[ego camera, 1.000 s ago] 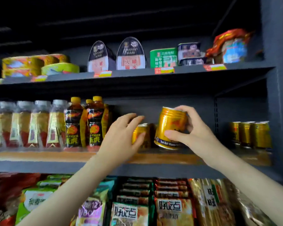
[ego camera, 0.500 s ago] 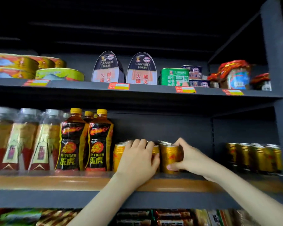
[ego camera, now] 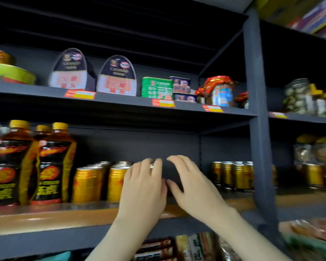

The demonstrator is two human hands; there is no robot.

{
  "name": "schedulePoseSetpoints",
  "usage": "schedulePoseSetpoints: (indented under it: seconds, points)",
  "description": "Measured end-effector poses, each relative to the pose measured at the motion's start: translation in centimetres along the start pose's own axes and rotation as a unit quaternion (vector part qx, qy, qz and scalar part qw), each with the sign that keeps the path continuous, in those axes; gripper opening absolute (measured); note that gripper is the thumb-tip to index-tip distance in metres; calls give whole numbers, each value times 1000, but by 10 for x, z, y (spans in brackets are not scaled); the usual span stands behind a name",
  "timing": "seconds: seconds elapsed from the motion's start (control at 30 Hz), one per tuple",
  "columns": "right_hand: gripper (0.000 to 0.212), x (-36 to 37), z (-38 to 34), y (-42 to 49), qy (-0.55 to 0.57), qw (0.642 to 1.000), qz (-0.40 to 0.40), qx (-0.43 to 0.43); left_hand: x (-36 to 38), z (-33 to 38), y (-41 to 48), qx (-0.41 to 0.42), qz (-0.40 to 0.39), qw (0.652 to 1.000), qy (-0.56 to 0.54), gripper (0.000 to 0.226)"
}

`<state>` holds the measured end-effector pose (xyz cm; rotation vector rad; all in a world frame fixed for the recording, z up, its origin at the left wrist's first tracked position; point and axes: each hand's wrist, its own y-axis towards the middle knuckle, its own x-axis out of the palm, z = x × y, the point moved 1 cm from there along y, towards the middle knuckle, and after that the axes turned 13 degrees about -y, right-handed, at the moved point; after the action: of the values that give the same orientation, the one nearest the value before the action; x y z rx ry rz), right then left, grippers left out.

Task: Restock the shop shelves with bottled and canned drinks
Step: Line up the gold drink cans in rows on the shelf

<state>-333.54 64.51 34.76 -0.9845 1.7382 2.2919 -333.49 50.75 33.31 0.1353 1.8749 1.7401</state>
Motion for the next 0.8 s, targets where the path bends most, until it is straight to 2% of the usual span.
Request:
schedulePoseSetpoints:
  seconds: [0.13, 0.23, 0.33, 0.4, 0.5, 0.6, 0.7, 0.8]
  points:
    - [45, -15, 53, -41, -33, 998, 44, 33, 43, 64, 5, 66, 48, 994, -67, 38]
    - [37, -28, 107, -69, -44, 992, 100, 69, 79, 114, 11, 109, 47, 986, -119, 40]
    - [36, -36, 166, -92, -42, 983, 151, 94, 113, 164, 20, 118, 46, 979, -160, 44]
    - [41, -38, 210, -103, -42, 978, 165, 118, 137, 196, 27, 118, 54, 981, -142, 46]
    - [48, -41, 275, -106, -36, 983, 101, 148, 173, 239, 42, 103, 68, 989, -80, 46]
    - [65, -36, 333, -92, -37, 987, 12, 155, 202, 267, 55, 58, 52, 997, -18, 46]
    - [82, -17, 378, -67, -34, 982, -103, 152, 222, 271, 64, 10, 37, 998, 56, 45]
    - [90, 1, 404, -42, 29, 964, -212, 157, 228, 266, 63, -9, 30, 994, 107, 45]
